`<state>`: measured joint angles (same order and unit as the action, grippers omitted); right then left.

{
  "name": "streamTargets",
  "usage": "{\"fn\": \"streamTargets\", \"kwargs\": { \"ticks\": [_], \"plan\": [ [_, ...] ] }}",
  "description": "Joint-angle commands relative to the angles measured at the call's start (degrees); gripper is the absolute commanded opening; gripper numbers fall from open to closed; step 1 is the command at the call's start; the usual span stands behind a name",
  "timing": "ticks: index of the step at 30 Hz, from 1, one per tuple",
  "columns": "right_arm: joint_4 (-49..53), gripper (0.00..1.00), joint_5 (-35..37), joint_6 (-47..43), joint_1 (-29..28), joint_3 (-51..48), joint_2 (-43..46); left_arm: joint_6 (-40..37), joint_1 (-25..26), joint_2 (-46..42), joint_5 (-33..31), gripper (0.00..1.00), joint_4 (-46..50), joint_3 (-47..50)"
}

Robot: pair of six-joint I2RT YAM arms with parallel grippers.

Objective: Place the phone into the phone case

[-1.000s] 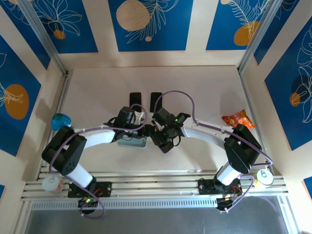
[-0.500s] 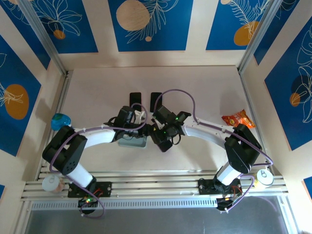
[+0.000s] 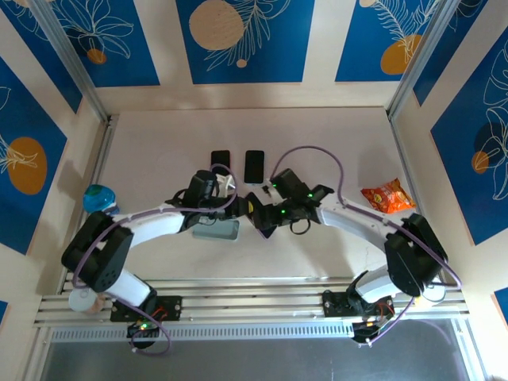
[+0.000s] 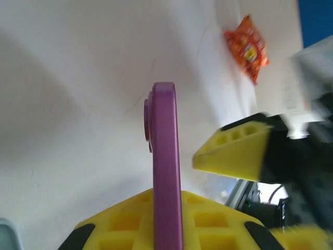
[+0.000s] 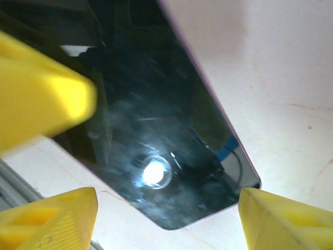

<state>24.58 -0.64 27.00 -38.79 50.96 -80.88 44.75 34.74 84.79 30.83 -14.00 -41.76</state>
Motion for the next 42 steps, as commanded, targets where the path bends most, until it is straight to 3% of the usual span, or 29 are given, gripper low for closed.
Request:
{"fn": "streamTargets", "kwargs": {
  "ticks": [1, 6, 10, 23, 31, 42],
  "plan": [
    [-10.38, 0.72, -10.33, 8.58, 4.76, -6.41, 4.72, 2.2, 0.33, -7.28, -7.36, 0.0, -3.73, -0.02],
    [-32.2, 0.74, -20.0, 21.53, 12.07, -17.36, 8.98, 6.58, 0.62, -11.72, -15.3, 0.0, -7.64, 1.37],
    [-45.68, 0.75, -22.1, 27.82, 14.13, -21.59, 9.44, 10.97, 1.01, -11.84, -17.89, 0.0, -11.05, 2.46],
    [-61.47, 0.75, -23.83, 33.94, 15.04, -23.18, 7.33, 19.96, 2.78, -7.58, -18.34, 0.0, -22.17, 1.43],
    [-68.34, 0.64, -26.04, 37.11, 16.76, -21.65, 3.19, 23.23, 3.45, -5.51, -16.5, 0.0, -25.47, 1.33],
    [-74.07, 0.44, -27.93, 39.59, 17.87, -18.12, -3.54, 22.46, 3.55, -6.97, -15.49, 0.0, -21.17, 1.5]
  ]
}}
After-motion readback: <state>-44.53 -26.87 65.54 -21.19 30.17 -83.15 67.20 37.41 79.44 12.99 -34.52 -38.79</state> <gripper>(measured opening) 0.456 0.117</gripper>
